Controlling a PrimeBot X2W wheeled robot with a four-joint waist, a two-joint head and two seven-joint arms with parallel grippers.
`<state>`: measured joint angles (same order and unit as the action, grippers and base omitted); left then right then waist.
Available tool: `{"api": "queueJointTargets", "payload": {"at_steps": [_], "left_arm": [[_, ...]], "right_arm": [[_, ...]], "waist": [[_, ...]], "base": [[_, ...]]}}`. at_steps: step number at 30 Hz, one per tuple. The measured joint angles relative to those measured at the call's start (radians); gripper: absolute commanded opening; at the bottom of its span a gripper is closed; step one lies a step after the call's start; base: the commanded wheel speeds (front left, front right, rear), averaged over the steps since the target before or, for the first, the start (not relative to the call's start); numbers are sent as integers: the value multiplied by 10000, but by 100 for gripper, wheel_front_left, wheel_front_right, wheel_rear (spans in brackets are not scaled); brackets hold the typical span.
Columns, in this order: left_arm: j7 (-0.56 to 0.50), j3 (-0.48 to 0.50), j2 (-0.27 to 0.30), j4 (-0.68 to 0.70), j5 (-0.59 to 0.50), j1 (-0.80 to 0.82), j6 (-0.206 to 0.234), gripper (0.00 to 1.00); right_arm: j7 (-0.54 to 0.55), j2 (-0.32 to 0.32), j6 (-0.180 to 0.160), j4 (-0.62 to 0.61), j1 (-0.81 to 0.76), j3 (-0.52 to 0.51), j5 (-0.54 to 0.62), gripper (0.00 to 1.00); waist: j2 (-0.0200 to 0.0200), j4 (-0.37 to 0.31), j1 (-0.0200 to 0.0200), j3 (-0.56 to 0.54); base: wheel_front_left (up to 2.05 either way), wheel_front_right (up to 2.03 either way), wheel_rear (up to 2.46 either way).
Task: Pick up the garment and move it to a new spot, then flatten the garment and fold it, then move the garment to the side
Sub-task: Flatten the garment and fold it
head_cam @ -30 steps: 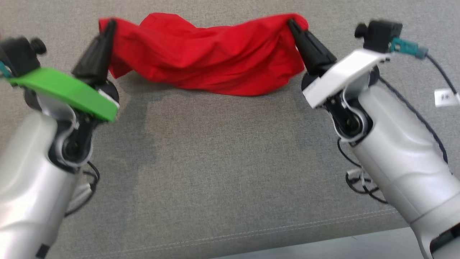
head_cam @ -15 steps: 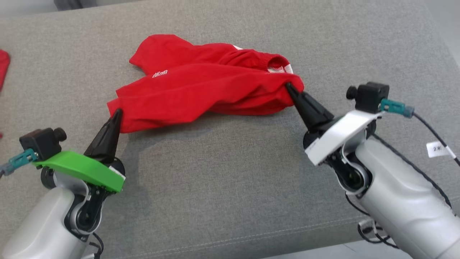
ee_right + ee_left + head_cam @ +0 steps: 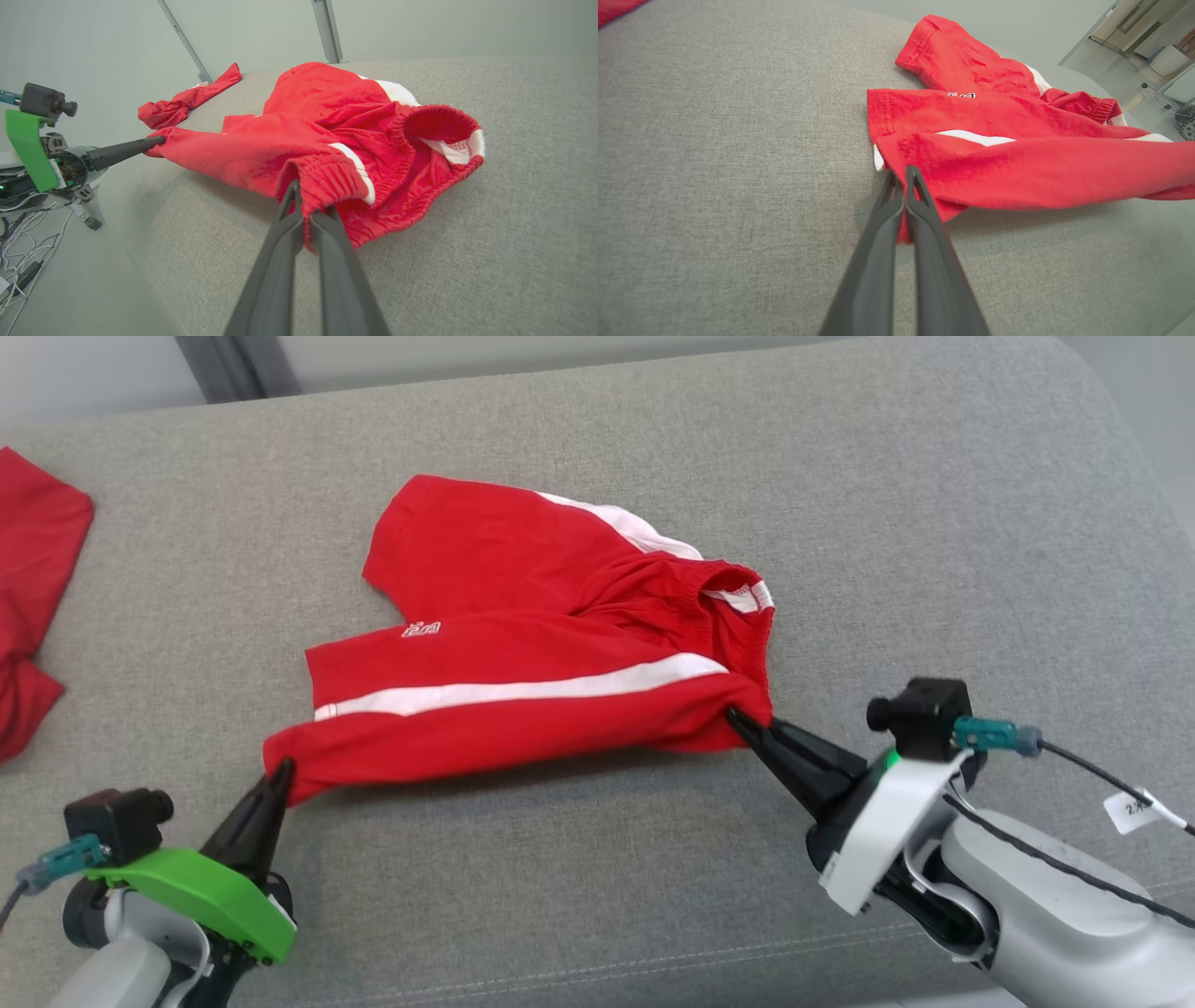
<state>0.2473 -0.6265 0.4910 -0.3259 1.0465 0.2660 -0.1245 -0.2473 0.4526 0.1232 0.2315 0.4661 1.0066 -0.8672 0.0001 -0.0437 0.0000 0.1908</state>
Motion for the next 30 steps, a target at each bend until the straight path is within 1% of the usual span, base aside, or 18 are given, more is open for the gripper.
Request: {"api": "queueJointTargets", "payload": {"at_steps": [6, 10, 13, 14, 15, 16, 17, 18, 19, 20, 26, 28, 30], "left_arm": [[-107, -395, 25, -50, -132, -280, 2, 0], [-268, -627, 313, -314, -596, -394, 96, 0], [-295, -757, 265, -295, -644, -430, 104, 0], [-324, -825, 236, -293, -662, -430, 104, 0], [-324, -865, 169, -284, -667, -430, 104, 0], [-332, -892, 151, -282, -679, -430, 104, 0], [-357, -905, 136, -286, -706, -430, 105, 0], [-357, -905, 125, -288, -729, -430, 105, 24], [-359, -907, 119, -293, -731, -429, 121, 72], [-359, -907, 119, -293, -731, -429, 121, 100], [-489, -940, 174, -380, -865, -427, 295, 100], [-481, -913, 226, -368, -880, -421, 382, 100], [-422, -786, 272, -288, -880, -409, 441, 100]], "right_arm": [[-2, 529, 2, -42, -436, 293, 148, 0], [-2, 765, 2, -71, -631, 675, 332, 0], [-2, 915, 12, 21, -714, 836, 495, 0], [-2, 957, 12, 40, -722, 865, 502, 11], [-2, 986, 12, 73, -764, 886, 502, 27], [-2, 991, 12, 105, -787, 930, 502, 97], [-2, 1003, 12, 138, -815, 976, 506, 100], [-2, 1016, 12, 157, -834, 1005, 512, 100], [-2, 1037, 12, 161, -843, 1032, 516, 100], [-2, 1037, 12, 161, -843, 1032, 516, 100], [-2, 1151, 12, -90, -843, 1037, 585, 100], [-2, 1152, 12, -299, -843, 790, 566, 100], [-4, 1152, 12, -558, -843, 268, 453, 100]], "waist": [[0, 85, 0, -123], [0, 106, 0, -140], [0, 122, 0, -134], [0, 128, 0, -128], [0, 141, 0, -113], [0, 146, 0, -103], [0, 151, 0, -92], [0, 155, 0, -82], [0, 159, 0, -72], [0, 159, 0, -72], [0, 177, 0, -16], [0, 180, 0, -10], [0, 180, 0, -11]], "base": [[0, 0, 0], [0, 0, 0], [0, 0, 0], [0, 0, 0], [0, 0, 0], [0, 0, 0], [0, 0, 0], [0, 0, 0], [0, 0, 0], [0, 0, 0], [0, 0, 0], [0, 0, 0], [0, 0, 0]]}}
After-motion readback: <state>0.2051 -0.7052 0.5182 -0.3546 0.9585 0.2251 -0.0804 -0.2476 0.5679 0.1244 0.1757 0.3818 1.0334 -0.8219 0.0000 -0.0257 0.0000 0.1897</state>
